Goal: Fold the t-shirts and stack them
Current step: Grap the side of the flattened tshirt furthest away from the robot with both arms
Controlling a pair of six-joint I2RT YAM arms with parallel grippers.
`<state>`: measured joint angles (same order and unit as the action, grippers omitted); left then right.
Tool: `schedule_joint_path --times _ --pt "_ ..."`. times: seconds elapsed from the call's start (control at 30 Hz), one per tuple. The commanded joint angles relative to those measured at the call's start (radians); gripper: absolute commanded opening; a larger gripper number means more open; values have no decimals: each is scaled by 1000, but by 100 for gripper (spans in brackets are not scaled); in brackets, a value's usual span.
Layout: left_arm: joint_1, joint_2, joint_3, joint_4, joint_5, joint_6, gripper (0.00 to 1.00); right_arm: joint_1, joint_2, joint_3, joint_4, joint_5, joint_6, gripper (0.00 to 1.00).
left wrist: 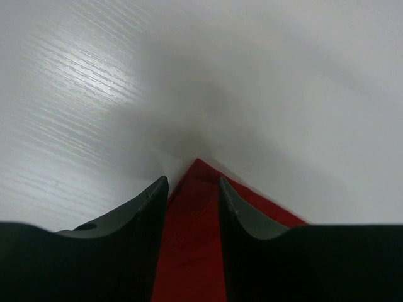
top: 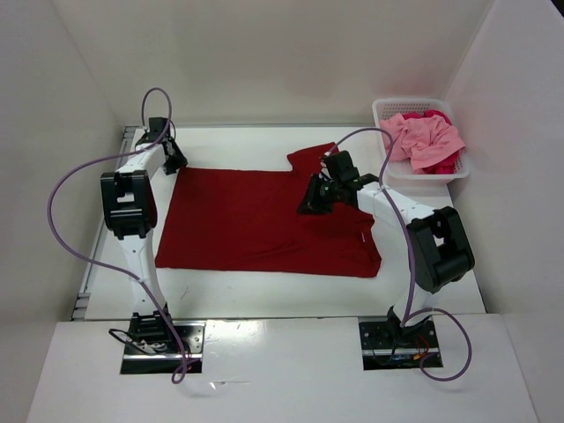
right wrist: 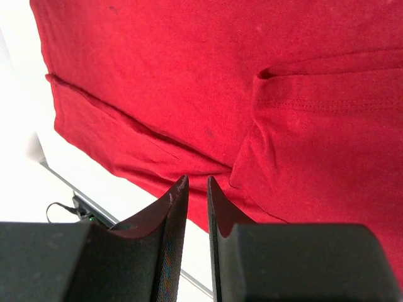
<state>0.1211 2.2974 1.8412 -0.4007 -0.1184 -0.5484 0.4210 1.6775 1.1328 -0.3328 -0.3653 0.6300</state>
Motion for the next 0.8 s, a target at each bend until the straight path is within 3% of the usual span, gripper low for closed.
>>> schedule_joint_path --times 0.0,0.43,0.63,0.77 --pt "-6 33 -10 14 -12 41 45 -4 5 4 54 -15 -10 23" --pt "-15 51 24 16 -35 21 46 -4 24 34 63 -24 -10 23" --pt "-24 62 24 16 -26 21 32 -4 54 116 54 -24 -10 25" --pt "-24 50 24 16 -26 11 21 -16 122 228 40 28 -19 32"
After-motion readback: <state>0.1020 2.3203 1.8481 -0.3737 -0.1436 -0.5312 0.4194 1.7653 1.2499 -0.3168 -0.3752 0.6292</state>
